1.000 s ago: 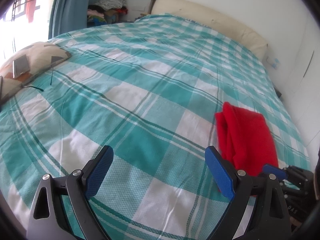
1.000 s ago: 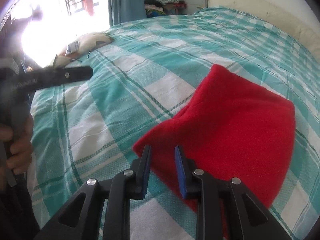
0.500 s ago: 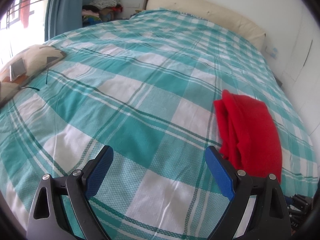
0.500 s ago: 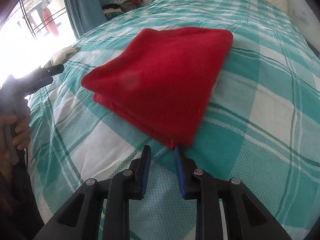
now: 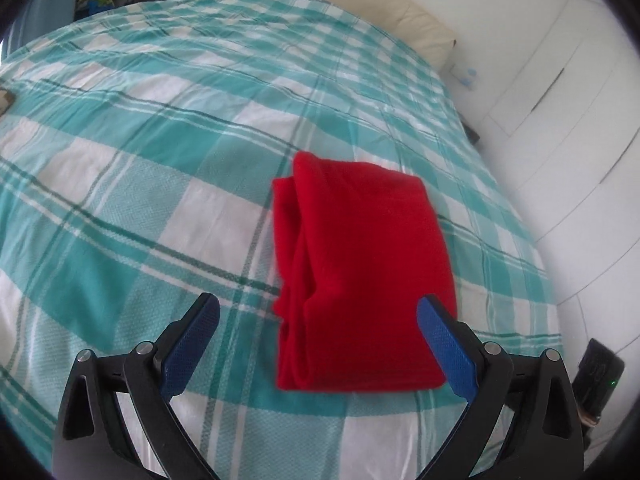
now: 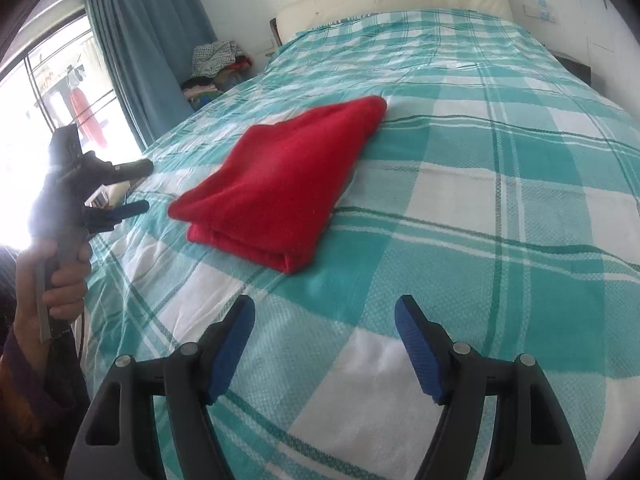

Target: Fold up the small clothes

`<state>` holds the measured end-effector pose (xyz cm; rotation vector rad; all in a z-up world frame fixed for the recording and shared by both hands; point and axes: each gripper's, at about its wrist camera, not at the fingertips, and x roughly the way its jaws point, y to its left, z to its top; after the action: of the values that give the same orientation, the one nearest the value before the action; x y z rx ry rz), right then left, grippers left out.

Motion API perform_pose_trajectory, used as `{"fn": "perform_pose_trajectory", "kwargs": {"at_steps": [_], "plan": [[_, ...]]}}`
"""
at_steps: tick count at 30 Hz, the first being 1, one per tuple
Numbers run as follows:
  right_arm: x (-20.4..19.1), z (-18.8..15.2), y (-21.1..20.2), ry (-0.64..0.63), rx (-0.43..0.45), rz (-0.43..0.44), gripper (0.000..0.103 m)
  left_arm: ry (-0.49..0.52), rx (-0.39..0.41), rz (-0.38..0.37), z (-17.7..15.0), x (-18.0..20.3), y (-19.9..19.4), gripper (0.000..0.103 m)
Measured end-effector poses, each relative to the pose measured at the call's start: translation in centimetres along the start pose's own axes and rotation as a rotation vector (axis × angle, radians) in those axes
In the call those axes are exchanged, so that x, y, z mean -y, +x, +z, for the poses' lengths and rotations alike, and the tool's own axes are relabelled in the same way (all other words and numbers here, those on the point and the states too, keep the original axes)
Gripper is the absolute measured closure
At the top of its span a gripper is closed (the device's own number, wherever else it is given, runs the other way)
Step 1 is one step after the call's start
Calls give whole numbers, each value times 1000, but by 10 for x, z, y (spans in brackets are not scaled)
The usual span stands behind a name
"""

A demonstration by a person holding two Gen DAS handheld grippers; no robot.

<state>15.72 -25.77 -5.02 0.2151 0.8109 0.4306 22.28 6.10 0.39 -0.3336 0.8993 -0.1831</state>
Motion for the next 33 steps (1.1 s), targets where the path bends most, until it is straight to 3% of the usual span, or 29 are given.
{"fn": "perform_pose_trajectory", "kwargs": {"at_steps": [2,6,12,13,15,16,17,18,19,20,23,30,33], "plan": [[9,27,12,78,34,41,30,33,-35,101,13,0,28,4],[30,76,60,237,22,129,29,32,-153,156,19,-18,68,4],[49,97,146,457,-110,284,29,20,-217,64,22,-20,84,4],[44,99,152,444,-108,288,29,30,-224,48,22,-16,86,4],[24,105,159,320,-135,187,50,75,-228,78,20,-6,91,17],[10,107,160,228,-147,93,64,104,-223,73,17,0,92,42],[-5,107,159,141,-141,21,69,113,-225,40,14,4,92,66],[-20,107,157,53,-133,-43,71,112,-212,47,13,8,89,68],[-35,107,155,-33,-120,-106,73,123,-189,72,13,12,84,79],[-48,106,153,-113,-101,-155,75,135,-171,85,16,17,80,83],[-72,110,140,-236,-36,-217,77,141,-114,97,25,26,59,85],[-88,149,78,-244,159,-145,77,170,44,31,64,50,-3,84],[-86,169,63,-213,187,-102,77,184,50,17,72,61,-3,82]]}}
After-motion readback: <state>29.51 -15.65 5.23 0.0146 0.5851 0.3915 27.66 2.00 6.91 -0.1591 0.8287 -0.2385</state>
